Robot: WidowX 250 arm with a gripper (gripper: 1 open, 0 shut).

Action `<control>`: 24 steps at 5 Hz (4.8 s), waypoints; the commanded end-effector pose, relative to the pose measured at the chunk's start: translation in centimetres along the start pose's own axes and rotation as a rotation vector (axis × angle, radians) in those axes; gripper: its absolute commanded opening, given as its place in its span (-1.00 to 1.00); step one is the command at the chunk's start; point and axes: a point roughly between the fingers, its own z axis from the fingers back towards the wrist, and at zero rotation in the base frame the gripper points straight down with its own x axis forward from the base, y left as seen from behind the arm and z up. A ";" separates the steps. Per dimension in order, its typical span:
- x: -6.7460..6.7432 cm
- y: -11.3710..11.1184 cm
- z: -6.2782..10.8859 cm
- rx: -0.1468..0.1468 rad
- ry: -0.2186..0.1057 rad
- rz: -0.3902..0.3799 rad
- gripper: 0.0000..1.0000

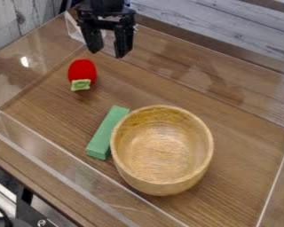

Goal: Move the red object to the left side of the table

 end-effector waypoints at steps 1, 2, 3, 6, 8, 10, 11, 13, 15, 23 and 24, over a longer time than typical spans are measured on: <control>0.3 -0.3 2.0 0.026 -0.065 -0.023 1.00; 0.7 -0.2 1.6 0.030 -0.058 -0.043 1.00; 0.5 -1.2 1.1 0.036 -0.048 -0.090 1.00; 1.9 -1.5 -0.8 0.067 -0.066 -0.124 1.00; 1.3 -2.0 -0.7 0.082 -0.064 -0.219 1.00; -0.1 -5.6 -1.1 0.091 -0.068 -0.265 1.00; -0.2 -7.6 -1.5 0.104 -0.074 -0.278 1.00; 0.1 -4.8 -3.9 0.147 -0.130 -0.124 1.00; 1.2 -3.0 -5.3 0.174 -0.163 -0.089 1.00; 1.7 -4.4 -3.4 0.203 -0.211 -0.212 1.00; 2.3 -3.8 -4.7 0.215 -0.206 -0.201 1.00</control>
